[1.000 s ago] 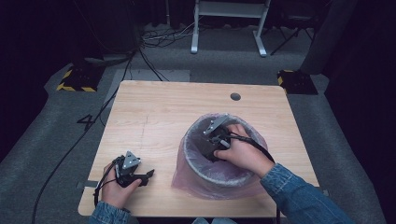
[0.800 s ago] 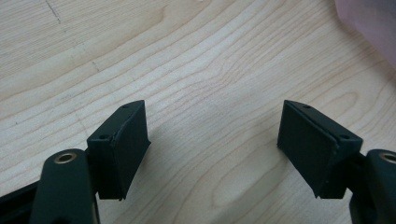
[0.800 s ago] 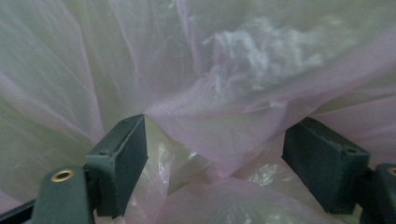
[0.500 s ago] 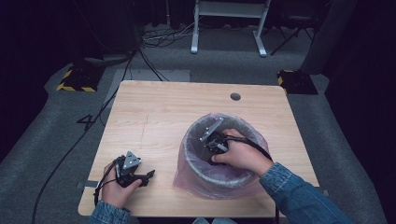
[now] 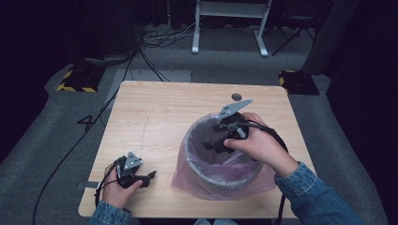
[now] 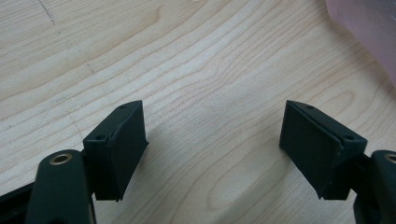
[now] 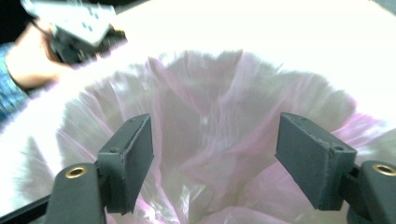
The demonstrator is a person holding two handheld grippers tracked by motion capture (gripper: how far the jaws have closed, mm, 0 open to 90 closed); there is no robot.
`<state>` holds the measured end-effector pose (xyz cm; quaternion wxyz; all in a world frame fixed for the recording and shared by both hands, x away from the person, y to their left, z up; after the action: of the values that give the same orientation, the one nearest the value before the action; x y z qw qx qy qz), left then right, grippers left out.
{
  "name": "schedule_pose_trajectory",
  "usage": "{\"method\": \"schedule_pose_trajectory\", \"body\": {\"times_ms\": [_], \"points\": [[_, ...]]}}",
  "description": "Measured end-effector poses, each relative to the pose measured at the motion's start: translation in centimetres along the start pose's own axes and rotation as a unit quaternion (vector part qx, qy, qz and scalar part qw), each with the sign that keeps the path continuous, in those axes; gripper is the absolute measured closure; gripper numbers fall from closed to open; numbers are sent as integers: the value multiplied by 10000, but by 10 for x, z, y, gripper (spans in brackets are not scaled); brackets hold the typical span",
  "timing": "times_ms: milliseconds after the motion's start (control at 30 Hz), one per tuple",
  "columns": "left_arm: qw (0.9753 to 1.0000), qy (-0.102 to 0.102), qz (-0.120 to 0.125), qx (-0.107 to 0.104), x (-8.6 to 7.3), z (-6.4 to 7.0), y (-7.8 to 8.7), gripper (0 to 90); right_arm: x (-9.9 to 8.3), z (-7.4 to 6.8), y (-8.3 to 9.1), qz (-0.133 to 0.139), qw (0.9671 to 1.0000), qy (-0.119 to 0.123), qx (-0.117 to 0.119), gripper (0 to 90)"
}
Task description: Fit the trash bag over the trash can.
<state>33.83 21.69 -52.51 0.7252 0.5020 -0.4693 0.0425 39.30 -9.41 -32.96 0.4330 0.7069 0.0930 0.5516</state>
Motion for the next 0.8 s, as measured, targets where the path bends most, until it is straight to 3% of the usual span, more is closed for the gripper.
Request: {"method": "schedule_pose_trajectory", "body": {"times_ms": [133,333,600,800], "points": [[10000,1,0,-3,0,0,0,228,6,4,21,305,9994,26,-140,281],[10000,1,-1,-8,0,0,0,227,0,22,52,534,9968,-66,-586,281],[9999,-105,-17,-111,0,-2,1,226,-32,47,83,596,9922,-303,-1055,280],[9996,-178,-17,-198,-1,-6,2,227,-54,61,103,650,9892,-376,-1262,260]]}}
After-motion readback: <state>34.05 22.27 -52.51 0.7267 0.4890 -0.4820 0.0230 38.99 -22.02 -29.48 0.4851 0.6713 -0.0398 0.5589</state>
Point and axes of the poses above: each handheld gripper's, and its own axes: y roughly backward along the jaws, x roughly out of its top, z roughly to its right, the point moved 3 cm from there along -y, roughly forward along the jaws, and after that the axes turned 4 degrees about -x, right-handed, at the moved point
